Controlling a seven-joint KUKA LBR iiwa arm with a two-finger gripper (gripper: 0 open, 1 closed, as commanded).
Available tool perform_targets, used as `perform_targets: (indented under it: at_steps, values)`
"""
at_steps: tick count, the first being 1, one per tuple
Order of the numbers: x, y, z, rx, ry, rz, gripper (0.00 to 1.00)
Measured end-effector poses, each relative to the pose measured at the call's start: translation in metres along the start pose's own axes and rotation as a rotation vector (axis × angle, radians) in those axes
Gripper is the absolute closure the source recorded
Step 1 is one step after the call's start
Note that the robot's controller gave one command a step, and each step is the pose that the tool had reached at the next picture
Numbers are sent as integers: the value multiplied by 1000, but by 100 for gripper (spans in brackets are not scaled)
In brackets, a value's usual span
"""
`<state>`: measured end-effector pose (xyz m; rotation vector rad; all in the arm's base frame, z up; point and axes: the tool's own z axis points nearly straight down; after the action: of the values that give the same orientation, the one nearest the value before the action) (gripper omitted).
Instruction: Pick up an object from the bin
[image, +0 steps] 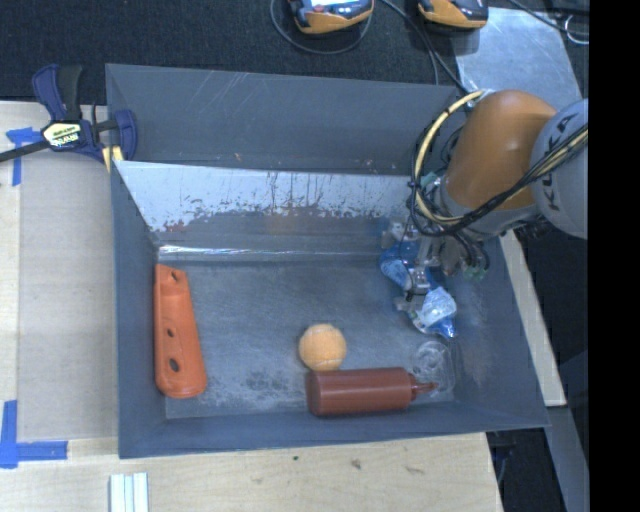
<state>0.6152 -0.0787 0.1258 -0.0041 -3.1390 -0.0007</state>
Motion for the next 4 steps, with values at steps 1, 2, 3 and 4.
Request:
perform_targets:
  at_steps: [1,2,3,4]
  values:
    - [-1,0,-5,1,-5,-3,0]
    - [14,-53,48,-4,-6,581,0]
    - [-4,-59,55,-9,-1,625,0]
    - [45,-36,53,-14,-13,930,0]
